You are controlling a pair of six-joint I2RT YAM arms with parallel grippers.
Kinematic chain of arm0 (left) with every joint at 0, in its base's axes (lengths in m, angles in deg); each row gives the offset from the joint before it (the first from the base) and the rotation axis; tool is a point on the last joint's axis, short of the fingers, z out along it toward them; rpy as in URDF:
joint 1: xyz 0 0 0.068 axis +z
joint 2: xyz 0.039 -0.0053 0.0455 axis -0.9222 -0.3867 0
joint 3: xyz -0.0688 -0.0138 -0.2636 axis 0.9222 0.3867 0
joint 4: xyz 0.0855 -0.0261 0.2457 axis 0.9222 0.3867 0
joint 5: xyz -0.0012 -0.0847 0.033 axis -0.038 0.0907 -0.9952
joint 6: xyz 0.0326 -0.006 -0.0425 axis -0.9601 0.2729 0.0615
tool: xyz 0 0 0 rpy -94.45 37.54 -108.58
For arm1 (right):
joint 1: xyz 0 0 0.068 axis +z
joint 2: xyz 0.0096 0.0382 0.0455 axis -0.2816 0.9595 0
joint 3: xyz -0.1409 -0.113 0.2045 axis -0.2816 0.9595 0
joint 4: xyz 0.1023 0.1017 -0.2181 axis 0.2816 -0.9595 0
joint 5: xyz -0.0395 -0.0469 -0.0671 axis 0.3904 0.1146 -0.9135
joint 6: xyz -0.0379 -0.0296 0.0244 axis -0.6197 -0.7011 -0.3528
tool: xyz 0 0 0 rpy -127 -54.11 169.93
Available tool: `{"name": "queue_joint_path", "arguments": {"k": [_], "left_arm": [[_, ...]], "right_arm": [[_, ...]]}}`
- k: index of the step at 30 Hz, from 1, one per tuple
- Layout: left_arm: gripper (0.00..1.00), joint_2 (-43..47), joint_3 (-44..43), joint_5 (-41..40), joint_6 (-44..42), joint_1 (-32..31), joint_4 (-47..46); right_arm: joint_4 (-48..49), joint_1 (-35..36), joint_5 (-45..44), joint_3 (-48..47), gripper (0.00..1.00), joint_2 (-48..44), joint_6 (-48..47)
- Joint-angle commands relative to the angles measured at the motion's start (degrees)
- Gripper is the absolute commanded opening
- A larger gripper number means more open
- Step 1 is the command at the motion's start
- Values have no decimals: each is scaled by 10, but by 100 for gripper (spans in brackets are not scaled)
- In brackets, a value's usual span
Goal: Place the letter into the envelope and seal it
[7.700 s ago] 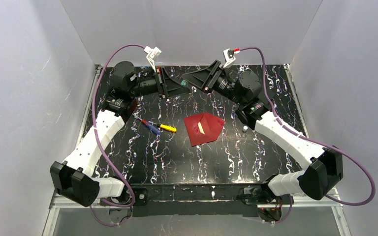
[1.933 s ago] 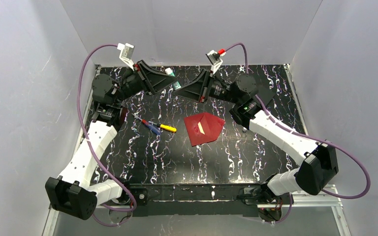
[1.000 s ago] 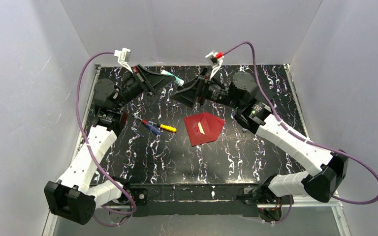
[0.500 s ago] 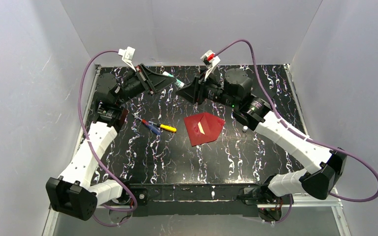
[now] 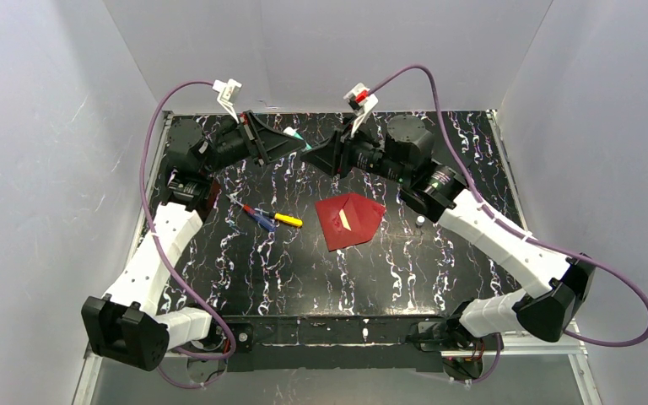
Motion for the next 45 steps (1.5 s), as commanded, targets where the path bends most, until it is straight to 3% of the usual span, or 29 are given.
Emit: {"name": "queue_joint_path", "arguments": {"k": [1, 6, 11, 17, 24, 31, 32, 34, 36, 37, 40, 42, 45], "left_arm": [[0, 7, -27, 21, -12, 6, -7], [0, 5, -30, 33, -19, 9, -7], [0, 16, -42, 94, -66, 10, -17], [0, 26, -62, 186, -35, 10, -108], [0, 41, -63, 210, -10, 9, -142], [0, 32, -69, 218, 88, 9, -269], [0, 31, -71, 211, 98, 9, -279], [0, 31, -70, 175, 101, 9, -271], [0, 33, -59, 115, 96, 9, -251], [0, 34, -48, 81, 100, 9, -242], [0, 45, -11, -6, 89, 9, -195], [0, 56, 7, -50, 86, 9, -164], [0, 72, 17, -87, 77, 9, -109]], "right_arm": [[11, 0, 25, -38, 22, 7, -4], [9, 0, 120, -43, 1, 13, 0], [61, 0, 265, -39, 1, 18, 49], [244, 0, 439, -18, 1, 27, 188], [364, 0, 481, -4, 1, 29, 280], [450, 1, 504, -8, 1, 41, 357], [447, 1, 500, -10, 9, 41, 355], [386, 1, 472, -20, 49, 36, 311], [192, 1, 392, -42, 76, 21, 182], [127, 1, 332, -47, 82, 12, 125], [73, 1, 176, -27, 88, -11, 64], [70, 1, 116, -16, 87, -18, 76], [28, 4, 84, -35, 66, -1, 62]]}}
